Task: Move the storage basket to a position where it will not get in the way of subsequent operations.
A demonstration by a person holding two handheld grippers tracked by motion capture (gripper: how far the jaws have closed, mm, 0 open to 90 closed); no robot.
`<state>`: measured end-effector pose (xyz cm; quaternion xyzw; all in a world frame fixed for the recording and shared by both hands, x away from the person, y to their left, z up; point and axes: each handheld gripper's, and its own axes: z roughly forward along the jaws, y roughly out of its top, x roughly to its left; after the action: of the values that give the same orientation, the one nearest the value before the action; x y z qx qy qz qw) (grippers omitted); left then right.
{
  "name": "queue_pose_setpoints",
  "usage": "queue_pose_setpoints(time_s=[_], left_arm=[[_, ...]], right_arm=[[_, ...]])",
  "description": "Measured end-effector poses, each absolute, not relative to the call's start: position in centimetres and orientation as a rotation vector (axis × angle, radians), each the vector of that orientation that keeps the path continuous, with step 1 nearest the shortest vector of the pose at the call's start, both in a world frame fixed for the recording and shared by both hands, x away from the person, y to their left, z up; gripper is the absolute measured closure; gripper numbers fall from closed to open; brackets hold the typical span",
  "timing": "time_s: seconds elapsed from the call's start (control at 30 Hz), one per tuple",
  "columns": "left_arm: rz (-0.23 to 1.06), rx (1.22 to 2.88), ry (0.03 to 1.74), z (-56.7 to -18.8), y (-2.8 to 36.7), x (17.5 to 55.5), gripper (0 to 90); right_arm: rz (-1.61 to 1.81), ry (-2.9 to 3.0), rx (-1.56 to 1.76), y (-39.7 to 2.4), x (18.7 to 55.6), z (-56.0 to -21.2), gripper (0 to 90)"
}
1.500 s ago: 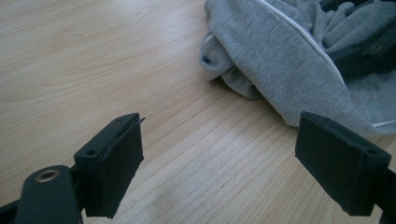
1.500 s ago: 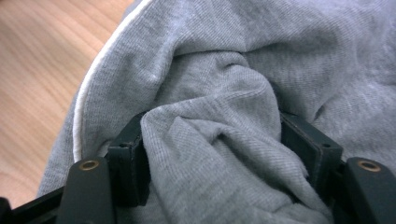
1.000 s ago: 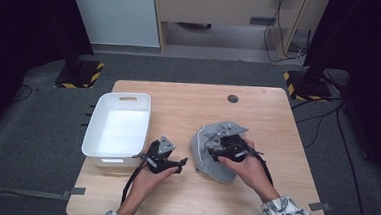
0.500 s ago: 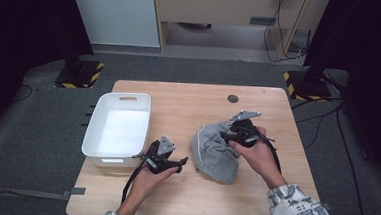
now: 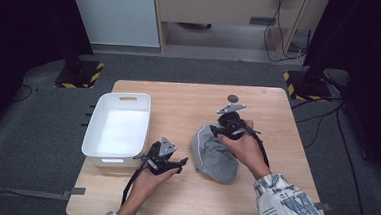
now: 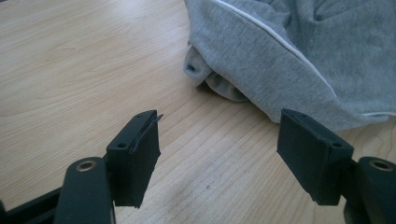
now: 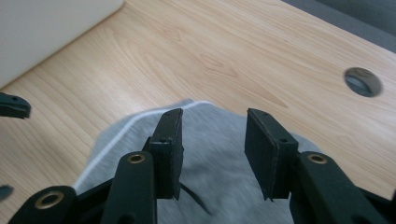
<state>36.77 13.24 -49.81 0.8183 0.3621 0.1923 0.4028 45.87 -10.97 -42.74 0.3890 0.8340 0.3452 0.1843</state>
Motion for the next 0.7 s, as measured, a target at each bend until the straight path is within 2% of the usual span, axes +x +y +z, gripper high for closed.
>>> queue_pose_setpoints(time_s=[0.17,0.4,0.6,0.7], left_arm=[[0.493,2.061,0.919,-49.7,13.4,36.7,28.9],[0.489,2.070,0.916,-49.9,13.2,36.7,28.0],[0.489,2.067,0.923,-49.9,13.4,36.7,27.5],[0.488,2.070,0.924,-50.0,13.4,36.7,27.3]], right_arm=[[0.986,2.372,1.082,-8.7,46.0,-43.0,46.9],[0.965,2.385,1.111,-6.5,46.5,-44.5,26.2],[0.920,2.376,1.131,-5.6,46.9,-45.7,16.5],[0.872,2.392,1.138,-5.3,46.9,-46.7,18.3]])
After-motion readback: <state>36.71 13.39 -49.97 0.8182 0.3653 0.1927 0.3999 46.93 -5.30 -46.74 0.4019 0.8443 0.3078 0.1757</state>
